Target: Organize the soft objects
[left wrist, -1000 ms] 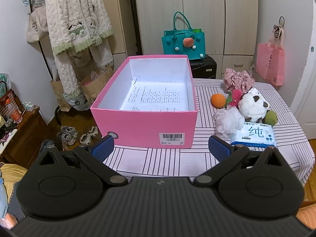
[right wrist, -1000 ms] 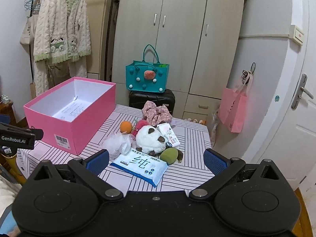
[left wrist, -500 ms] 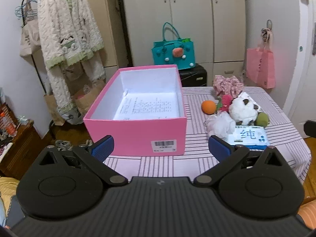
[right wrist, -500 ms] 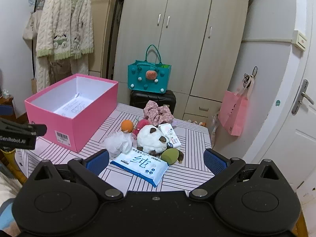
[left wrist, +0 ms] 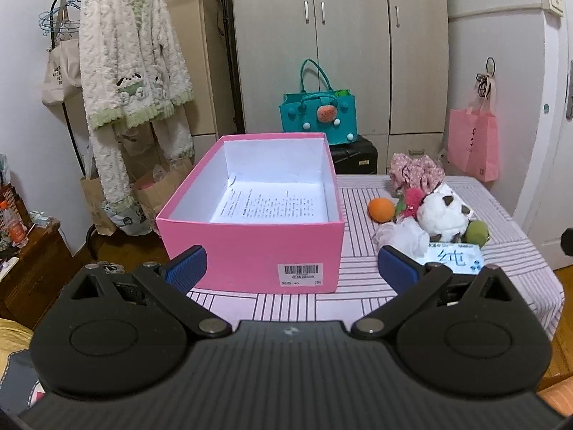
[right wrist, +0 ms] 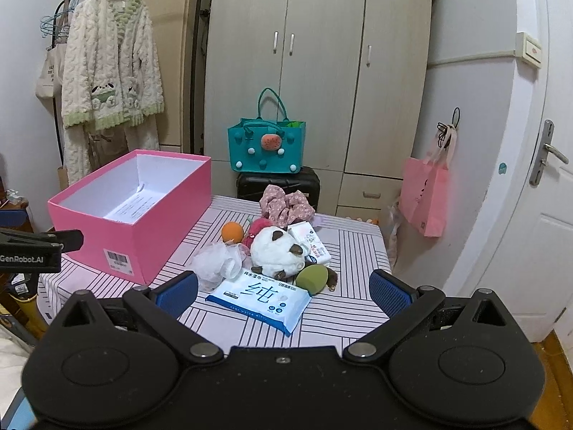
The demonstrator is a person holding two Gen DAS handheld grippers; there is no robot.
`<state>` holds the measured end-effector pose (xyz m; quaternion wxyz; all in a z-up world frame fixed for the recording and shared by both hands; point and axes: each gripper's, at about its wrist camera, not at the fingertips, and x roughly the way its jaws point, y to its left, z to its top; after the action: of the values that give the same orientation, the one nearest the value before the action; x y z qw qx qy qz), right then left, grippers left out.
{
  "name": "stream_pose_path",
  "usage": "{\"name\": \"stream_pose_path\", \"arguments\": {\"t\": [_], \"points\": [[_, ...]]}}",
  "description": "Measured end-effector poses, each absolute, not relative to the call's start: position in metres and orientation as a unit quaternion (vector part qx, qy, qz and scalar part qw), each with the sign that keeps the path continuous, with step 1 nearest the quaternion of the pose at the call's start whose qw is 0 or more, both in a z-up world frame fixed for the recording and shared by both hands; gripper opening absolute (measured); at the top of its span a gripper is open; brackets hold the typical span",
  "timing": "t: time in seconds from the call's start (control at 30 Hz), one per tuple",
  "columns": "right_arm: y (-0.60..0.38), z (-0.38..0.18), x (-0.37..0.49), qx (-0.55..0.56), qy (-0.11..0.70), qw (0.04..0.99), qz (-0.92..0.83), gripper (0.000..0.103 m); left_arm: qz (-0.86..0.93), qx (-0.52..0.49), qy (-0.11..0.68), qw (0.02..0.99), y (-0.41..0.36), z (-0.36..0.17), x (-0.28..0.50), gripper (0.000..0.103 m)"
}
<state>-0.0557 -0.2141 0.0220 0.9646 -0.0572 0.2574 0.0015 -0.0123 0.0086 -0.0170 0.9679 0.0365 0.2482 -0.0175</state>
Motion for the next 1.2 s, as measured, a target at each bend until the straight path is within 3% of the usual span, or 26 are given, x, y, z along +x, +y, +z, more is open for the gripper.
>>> {"name": "stream_pose_path", "arguments": {"t": [1.2], "points": [[-0.248, 0.004, -0.01, -0.015, 0.251, 0.966, 0.067, 0.103, -0.121, 0.024, 0.225, 0.966, -0.012, -0.007, 0.036, 0.103]]}}
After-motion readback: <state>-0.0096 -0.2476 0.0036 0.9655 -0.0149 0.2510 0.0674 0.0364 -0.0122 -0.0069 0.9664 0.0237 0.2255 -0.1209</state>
